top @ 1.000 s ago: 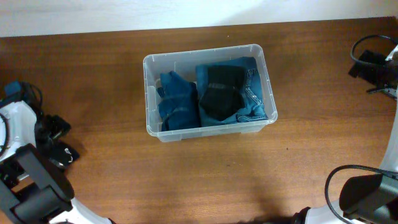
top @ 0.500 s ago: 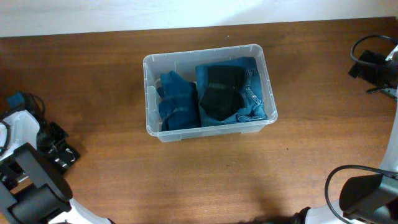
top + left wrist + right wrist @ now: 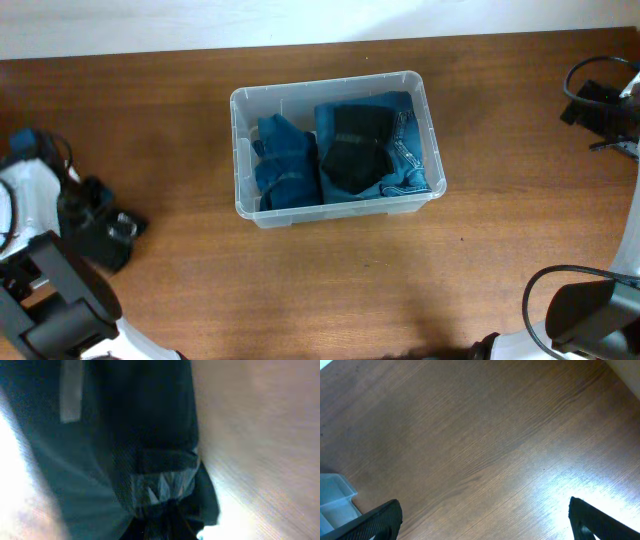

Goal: Pack container
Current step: 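Place the second black bundle on the teal bundle in the bin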

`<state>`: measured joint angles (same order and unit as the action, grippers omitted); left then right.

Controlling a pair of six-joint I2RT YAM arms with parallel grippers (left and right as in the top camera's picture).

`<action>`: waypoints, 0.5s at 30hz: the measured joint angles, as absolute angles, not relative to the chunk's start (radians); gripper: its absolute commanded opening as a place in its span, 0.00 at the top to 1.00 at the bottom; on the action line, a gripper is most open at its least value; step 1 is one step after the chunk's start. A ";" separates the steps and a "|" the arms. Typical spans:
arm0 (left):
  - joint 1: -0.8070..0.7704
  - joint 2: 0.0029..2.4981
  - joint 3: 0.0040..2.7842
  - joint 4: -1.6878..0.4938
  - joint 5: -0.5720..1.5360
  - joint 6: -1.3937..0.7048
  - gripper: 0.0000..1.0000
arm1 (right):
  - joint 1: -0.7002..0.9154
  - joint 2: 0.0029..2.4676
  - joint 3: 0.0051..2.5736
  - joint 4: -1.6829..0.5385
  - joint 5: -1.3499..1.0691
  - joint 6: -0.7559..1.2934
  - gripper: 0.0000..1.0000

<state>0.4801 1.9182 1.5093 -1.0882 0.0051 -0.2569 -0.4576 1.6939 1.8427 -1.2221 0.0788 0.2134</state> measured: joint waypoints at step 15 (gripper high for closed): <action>-0.012 1.888 2.090 -1.343 0.072 -0.179 0.99 | -0.458 1.694 1.843 -1.222 0.079 0.213 0.01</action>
